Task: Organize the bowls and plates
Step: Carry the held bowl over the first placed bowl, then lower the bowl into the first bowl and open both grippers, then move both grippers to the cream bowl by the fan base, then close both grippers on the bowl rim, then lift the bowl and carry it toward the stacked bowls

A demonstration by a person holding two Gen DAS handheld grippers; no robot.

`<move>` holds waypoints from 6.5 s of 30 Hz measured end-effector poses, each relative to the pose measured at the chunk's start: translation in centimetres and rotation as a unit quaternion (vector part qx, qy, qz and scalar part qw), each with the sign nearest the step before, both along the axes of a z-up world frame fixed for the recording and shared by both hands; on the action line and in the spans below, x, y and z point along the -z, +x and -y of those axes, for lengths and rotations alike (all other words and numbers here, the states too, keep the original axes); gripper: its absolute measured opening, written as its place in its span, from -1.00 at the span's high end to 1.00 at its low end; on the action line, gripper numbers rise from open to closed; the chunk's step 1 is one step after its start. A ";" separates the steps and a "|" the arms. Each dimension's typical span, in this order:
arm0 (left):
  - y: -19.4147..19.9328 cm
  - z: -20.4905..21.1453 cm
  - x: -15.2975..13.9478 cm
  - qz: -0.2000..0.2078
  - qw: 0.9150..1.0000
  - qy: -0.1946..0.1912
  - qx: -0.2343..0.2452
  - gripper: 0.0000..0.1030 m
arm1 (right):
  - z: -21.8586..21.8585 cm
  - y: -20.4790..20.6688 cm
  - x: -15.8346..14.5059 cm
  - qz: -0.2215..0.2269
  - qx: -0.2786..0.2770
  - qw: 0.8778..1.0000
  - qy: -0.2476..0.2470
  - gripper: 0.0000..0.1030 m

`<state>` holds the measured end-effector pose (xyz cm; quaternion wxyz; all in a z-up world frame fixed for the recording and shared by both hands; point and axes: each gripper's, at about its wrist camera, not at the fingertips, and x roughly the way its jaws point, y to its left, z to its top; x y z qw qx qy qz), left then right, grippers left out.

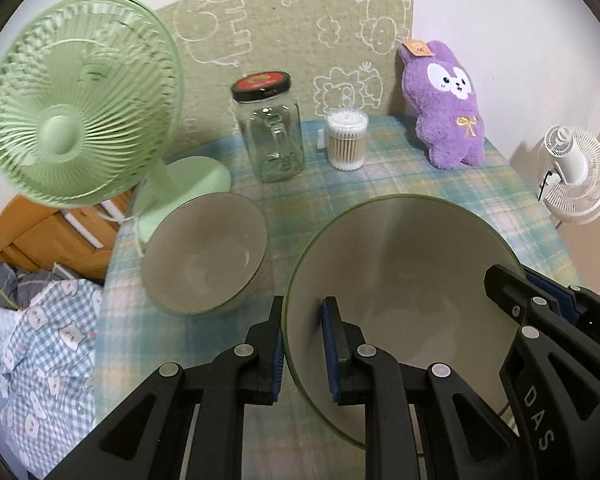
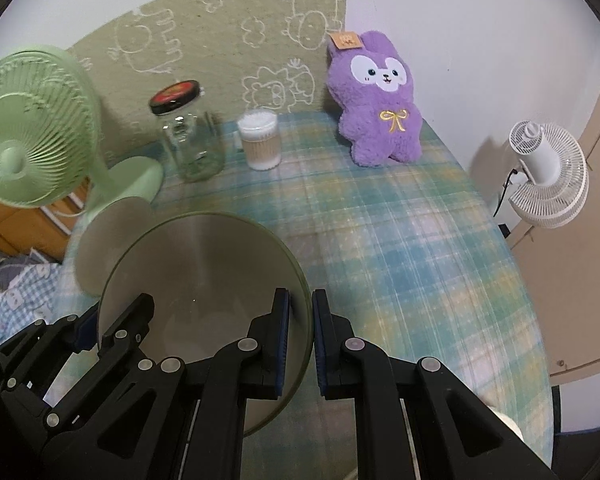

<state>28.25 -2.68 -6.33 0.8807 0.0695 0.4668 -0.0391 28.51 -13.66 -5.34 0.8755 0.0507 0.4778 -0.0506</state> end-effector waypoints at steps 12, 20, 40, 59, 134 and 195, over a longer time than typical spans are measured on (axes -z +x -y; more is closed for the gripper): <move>-7.6 -1.4 -3.0 0.017 0.999 -0.007 -0.043 0.72 | -1.6 -7.3 -3.2 0.018 -0.038 0.999 0.007 0.72; -12.5 -2.1 -3.1 0.014 0.997 -0.012 -0.069 0.72 | -2.7 -12.0 -3.3 0.013 -0.065 0.998 0.008 0.72; -17.6 -3.2 1.8 -0.043 0.994 -0.002 -0.105 0.71 | -4.3 -16.4 2.0 -0.049 -0.096 0.994 0.008 0.72; -18.6 -2.6 4.5 -0.074 0.993 -0.017 -0.093 0.70 | -3.9 -17.7 4.7 -0.072 -0.082 0.994 -0.016 0.72; 6.0 -12.9 1.9 0.004 0.996 -0.012 -0.088 -0.45 | -11.2 9.6 1.1 0.021 -0.084 0.996 -0.012 -0.38; 3.5 -9.9 2.9 -0.026 0.994 -0.019 -0.105 0.62 | -11.4 6.5 3.1 -0.020 -0.090 0.996 0.002 0.61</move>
